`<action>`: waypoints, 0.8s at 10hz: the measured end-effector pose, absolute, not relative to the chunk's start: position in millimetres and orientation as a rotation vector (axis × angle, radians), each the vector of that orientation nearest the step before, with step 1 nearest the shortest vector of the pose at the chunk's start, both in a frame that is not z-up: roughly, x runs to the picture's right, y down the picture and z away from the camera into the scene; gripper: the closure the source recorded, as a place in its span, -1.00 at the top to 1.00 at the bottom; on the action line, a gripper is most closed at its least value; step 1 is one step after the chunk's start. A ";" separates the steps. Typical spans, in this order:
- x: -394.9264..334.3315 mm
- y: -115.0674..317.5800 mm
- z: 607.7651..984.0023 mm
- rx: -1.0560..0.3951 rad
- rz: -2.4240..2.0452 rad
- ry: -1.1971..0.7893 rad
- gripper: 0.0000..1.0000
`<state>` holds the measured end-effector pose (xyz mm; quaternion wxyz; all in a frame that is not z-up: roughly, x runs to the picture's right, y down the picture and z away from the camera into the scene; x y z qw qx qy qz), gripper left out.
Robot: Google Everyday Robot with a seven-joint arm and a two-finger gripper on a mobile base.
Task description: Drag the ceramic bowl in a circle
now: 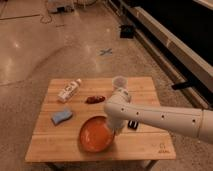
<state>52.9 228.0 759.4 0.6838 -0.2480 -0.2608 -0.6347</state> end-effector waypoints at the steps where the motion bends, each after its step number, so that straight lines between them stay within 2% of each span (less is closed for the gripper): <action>1: 47.8 228.8 756.6 -0.536 -1.421 -0.585 -0.44; 4: 23.9 231.5 755.1 -0.533 -1.412 -0.572 -0.44; 8: 30.5 219.5 757.4 -0.528 -1.433 -0.571 -0.44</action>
